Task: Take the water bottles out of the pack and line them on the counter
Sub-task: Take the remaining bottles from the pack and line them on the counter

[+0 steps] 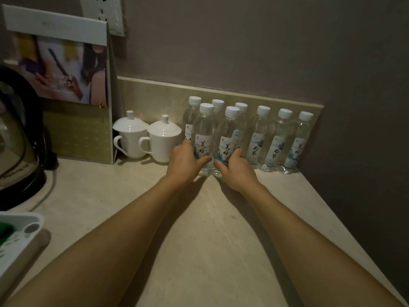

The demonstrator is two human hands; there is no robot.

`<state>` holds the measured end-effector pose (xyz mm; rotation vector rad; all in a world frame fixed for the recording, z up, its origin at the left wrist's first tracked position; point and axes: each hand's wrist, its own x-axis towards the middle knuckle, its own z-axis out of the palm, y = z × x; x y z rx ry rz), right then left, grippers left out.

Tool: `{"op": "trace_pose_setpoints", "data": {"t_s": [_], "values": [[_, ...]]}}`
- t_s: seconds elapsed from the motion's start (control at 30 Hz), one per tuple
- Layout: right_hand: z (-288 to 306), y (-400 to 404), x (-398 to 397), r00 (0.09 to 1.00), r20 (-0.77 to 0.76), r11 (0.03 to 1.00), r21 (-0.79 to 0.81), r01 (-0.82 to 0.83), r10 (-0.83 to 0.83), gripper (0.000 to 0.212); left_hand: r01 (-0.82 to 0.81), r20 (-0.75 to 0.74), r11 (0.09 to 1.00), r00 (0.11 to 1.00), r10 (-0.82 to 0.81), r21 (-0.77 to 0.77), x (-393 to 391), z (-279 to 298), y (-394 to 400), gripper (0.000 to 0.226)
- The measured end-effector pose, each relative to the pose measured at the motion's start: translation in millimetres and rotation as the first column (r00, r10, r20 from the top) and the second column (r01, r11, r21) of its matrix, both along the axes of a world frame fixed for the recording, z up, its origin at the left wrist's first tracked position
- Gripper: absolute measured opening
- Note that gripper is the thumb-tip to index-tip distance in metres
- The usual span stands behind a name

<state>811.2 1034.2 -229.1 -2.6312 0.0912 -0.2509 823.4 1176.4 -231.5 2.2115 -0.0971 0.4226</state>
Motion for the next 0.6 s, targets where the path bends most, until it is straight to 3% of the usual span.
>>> {"op": "trace_pose_setpoints", "data": {"t_s": [0.23,0.6], "values": [[-3,4,1,0.999,-0.008,0.999,0.015,0.032,-0.032,0.066,0.012,-0.025,1.0,1.0,-0.012,-0.01,1,3,2,0.051],[10,8,4,0.989,-0.137,0.998,0.035,0.06,-0.055,0.072,0.037,-0.112,0.985,0.994,-0.018,0.167,12,7,4,0.053]]}}
